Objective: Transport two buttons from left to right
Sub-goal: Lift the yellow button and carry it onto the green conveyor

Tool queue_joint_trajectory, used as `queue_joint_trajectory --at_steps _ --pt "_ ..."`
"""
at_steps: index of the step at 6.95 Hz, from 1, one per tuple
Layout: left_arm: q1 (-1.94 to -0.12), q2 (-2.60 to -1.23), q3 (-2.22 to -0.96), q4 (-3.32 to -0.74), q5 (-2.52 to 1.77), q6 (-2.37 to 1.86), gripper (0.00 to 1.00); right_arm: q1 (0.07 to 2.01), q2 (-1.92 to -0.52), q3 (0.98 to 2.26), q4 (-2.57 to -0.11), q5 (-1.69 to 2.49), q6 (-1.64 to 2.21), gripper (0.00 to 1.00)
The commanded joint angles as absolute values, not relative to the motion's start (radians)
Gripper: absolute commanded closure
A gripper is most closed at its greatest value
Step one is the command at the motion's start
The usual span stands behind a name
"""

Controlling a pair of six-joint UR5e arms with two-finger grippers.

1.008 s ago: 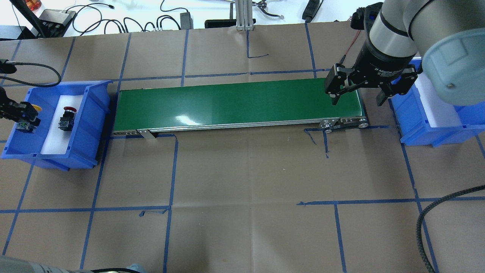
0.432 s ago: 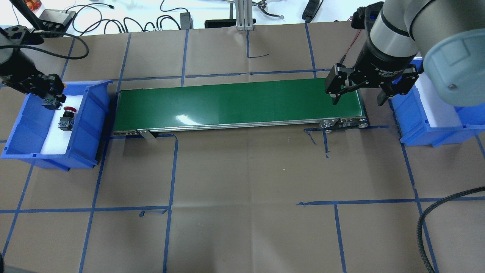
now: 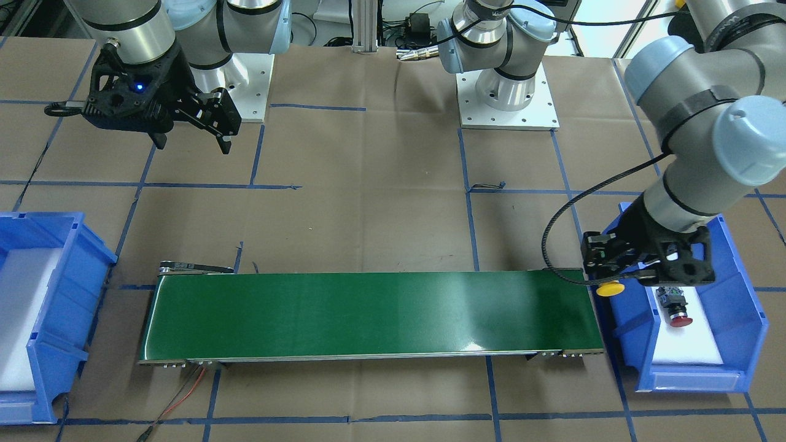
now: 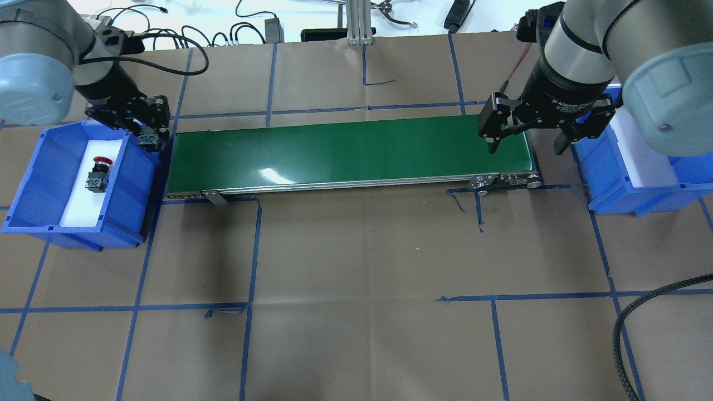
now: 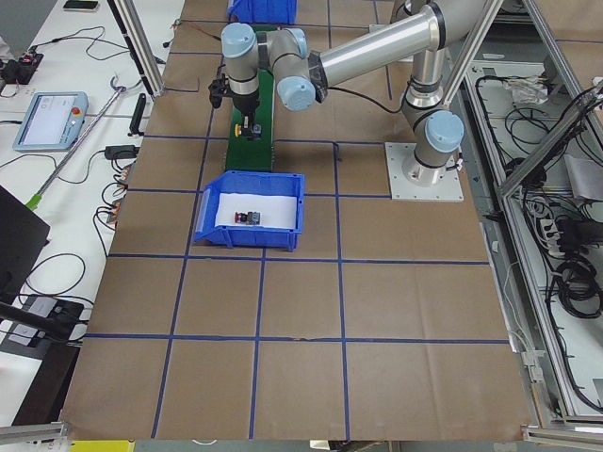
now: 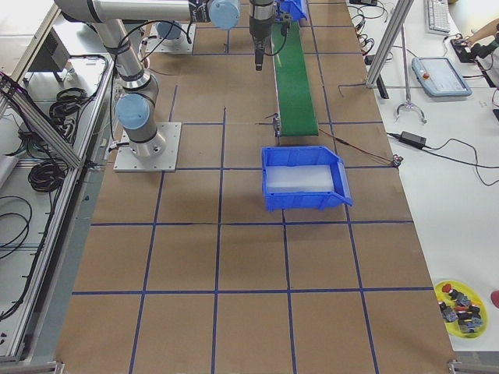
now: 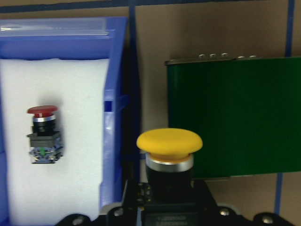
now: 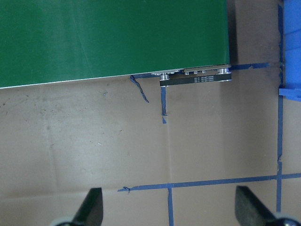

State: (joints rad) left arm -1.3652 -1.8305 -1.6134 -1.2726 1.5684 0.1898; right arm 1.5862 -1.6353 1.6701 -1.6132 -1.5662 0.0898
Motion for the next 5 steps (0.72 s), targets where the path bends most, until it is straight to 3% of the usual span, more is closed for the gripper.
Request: queue_joint_trajectory --at_steps 1,5 --pt "-1.474 -1.938 -1.628 -1.161 1.569 0.042 0.89 1.586 -1.631 1.672 -1.614 -1.568 0.089 0.00" --pt "-1.539 -1.996 -1.670 -1.086 1.651 0.055 0.89 1.586 -1.626 1.674 -1.620 -1.569 0.089 0.00"
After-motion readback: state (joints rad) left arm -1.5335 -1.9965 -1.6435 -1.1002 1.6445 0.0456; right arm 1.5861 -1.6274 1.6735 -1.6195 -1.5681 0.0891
